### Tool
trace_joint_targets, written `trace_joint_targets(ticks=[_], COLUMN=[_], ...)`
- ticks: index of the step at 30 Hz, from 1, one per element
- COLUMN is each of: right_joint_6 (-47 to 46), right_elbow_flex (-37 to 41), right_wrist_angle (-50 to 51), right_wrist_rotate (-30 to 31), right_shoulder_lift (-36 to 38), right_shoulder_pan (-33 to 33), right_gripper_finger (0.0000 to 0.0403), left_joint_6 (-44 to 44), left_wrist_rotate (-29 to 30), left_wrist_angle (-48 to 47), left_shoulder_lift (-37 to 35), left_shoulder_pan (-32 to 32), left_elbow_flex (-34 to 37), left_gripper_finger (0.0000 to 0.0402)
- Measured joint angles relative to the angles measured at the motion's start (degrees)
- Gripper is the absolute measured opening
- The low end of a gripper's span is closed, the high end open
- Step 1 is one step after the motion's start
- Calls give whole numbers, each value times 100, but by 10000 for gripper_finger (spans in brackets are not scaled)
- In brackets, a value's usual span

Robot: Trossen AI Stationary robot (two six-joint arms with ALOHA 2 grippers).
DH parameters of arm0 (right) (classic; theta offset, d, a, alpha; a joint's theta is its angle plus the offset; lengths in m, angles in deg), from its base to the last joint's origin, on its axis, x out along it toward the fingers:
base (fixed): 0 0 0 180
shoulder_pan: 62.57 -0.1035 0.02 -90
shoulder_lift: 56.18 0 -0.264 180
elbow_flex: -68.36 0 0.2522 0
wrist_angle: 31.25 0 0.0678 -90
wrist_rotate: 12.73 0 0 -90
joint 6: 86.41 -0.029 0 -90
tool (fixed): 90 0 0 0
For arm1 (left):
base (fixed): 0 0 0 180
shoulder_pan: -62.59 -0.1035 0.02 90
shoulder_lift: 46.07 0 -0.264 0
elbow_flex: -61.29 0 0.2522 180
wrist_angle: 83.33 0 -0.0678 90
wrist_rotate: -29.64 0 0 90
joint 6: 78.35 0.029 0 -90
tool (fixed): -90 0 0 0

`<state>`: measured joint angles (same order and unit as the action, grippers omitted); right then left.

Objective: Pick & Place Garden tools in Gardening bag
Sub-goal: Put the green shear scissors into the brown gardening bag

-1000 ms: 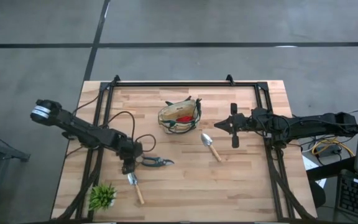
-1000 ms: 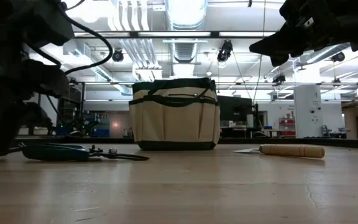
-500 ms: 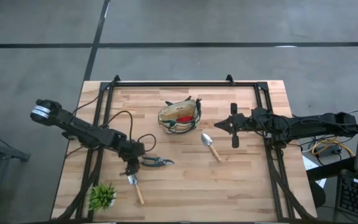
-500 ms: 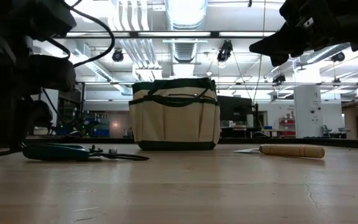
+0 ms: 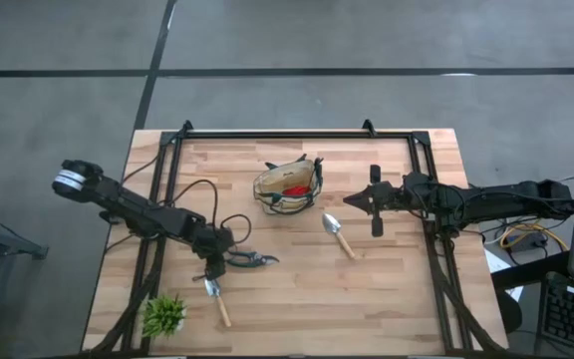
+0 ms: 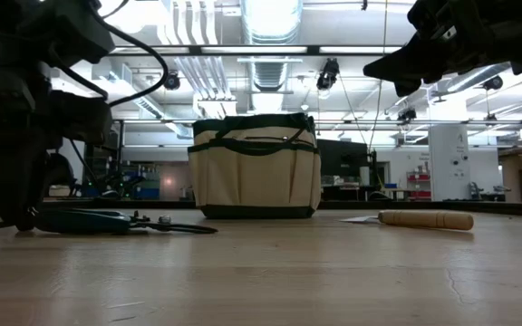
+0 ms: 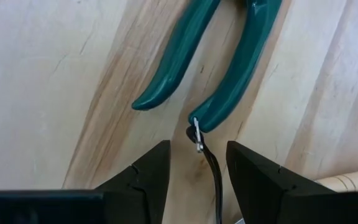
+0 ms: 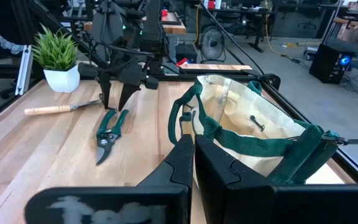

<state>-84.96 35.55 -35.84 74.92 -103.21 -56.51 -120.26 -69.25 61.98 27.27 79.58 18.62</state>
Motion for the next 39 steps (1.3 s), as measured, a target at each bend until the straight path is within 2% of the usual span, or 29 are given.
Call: trace_joint_targets(ticks=[12,19,27,36,39], right_joint_6=[15,4,4,20,26], right_elbow_flex=[-2,-2,-2,-2,-4], right_wrist_angle=[2,-52,-48,-46,-46], right_wrist_rotate=[108,108,106,106,103], right_shoulder_lift=[0,0,0,0,0], right_shoulder_pan=[-2,-2,-4,-2,-2], right_gripper_finger=[8,8,8,8,8], left_joint_6=[-66,18,238,272,333], left_wrist_rotate=[236,586,664,752,1324], left_wrist_angle=[6,23,8,-280,-736], left_shoulder_lift=[179,459,700,158,-146], left_shoulder_pan=[11,11,0,-2,-28], left_elbow_flex=[-4,3,3,-165,-325], left_gripper_finger=[152,93,14,6,6])
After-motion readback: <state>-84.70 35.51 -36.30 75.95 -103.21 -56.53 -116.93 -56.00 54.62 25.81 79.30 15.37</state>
